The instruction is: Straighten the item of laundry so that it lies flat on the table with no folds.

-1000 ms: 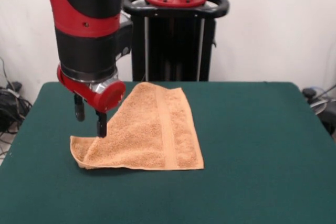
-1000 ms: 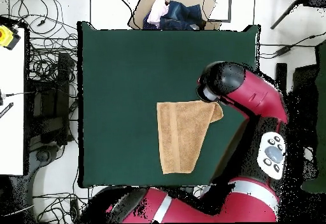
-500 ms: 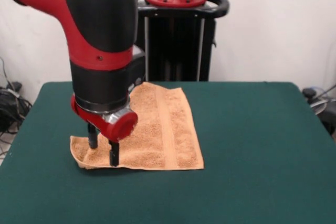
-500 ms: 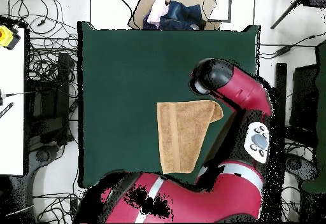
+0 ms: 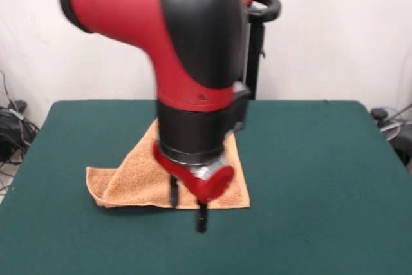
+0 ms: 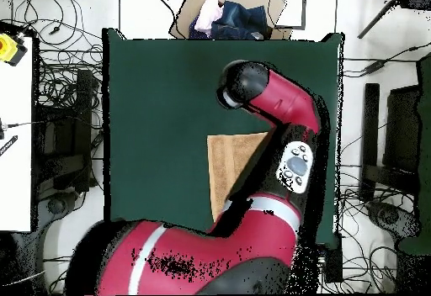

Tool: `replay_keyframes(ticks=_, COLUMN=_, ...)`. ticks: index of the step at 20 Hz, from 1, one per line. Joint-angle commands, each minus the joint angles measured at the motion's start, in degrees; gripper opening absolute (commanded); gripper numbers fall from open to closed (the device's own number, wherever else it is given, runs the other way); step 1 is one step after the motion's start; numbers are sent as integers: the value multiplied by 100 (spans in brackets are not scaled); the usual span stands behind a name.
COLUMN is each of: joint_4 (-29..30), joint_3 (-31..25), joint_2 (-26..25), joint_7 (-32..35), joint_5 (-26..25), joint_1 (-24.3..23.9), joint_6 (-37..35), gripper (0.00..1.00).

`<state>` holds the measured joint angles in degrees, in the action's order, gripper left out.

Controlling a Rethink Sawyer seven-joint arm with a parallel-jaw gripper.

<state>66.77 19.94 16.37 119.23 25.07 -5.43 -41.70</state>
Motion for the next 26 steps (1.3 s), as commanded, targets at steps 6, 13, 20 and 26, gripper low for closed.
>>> replay_keyframes(ticks=6, joint_4=556, joint_3=-667, joint_2=-409, joint_7=2047, joint_5=582, joint_1=110, joint_6=17, gripper=100)
replay_keyframes(ticks=13, joint_4=340, joint_3=-980, joint_2=-643, joint_7=2058, joint_5=925, joint_1=167, joint_6=263, gripper=100)
replay_keyframes(ticks=20, joint_4=922, joint_3=-1417, joint_2=-124, joint_7=1188, joint_5=1096, joint_1=-290, joint_6=-231, gripper=100)
replay_keyframes(ticks=26, joint_4=2573, joint_3=-1364, joint_2=882, joint_7=686, joint_5=874, joint_1=-561, joint_6=324, gripper=100)
